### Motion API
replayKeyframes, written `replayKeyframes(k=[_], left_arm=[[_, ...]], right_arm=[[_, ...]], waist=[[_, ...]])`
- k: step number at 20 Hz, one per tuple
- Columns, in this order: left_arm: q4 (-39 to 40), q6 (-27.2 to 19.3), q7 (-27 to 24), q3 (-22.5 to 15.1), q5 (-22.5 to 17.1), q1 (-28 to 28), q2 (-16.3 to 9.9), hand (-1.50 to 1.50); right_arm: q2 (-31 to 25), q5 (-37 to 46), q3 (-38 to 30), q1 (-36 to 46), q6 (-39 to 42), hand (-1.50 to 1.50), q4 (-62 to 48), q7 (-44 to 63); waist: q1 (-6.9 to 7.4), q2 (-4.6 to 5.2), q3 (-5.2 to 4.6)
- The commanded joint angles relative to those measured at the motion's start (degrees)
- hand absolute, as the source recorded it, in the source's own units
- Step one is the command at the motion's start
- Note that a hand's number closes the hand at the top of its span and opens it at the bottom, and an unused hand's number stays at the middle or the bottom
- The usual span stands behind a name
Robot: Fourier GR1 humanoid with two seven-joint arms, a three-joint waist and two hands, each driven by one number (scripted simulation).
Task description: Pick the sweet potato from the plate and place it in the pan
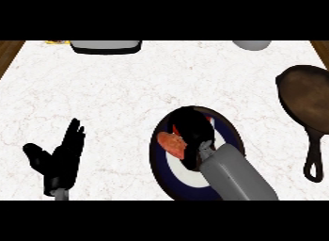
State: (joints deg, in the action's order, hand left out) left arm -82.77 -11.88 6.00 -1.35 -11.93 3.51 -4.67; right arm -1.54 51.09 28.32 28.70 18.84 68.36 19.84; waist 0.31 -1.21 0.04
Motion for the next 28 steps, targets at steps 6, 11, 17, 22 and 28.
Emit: replayKeyframes(k=[6, 11, 17, 22, 28], left_arm=[[0.19, 0.88, 1.06, 0.24, -0.74, 1.32, -0.3, 0.0], [2.14, 1.15, 0.84, 1.12, -0.96, -0.95, -0.39, 0.0], [1.72, 1.85, 0.63, 1.4, -0.96, -0.43, -1.16, 0.0], [3.12, -1.0, -0.59, -0.6, 1.73, -0.63, 1.8, 0.0], [-1.63, -0.34, 3.16, 0.41, 0.22, -0.46, 0.36, 0.0]], right_arm=[[0.28, 3.47, -17.76, 4.74, -11.76, 1.5, -9.44, 22.51], [-0.97, 12.68, -15.62, 9.34, -20.99, 1.5, -10.55, 26.95], [-1.87, 25.92, -13.15, 15.61, -28.48, 1.5, -5.91, 39.76], [-3.6, 26.51, -17.35, 17.08, -25.64, 1.5, -0.45, 42.18], [-7.83, 23.72, -25.16, 15.52, -28.18, 1.5, 0.93, 37.67]], waist=[[0.33, 1.83, -0.1], [0.11, 1.43, -0.07], [-0.32, 1.13, -0.13], [-0.64, 1.09, -0.07], [-0.22, 1.19, -0.03]])
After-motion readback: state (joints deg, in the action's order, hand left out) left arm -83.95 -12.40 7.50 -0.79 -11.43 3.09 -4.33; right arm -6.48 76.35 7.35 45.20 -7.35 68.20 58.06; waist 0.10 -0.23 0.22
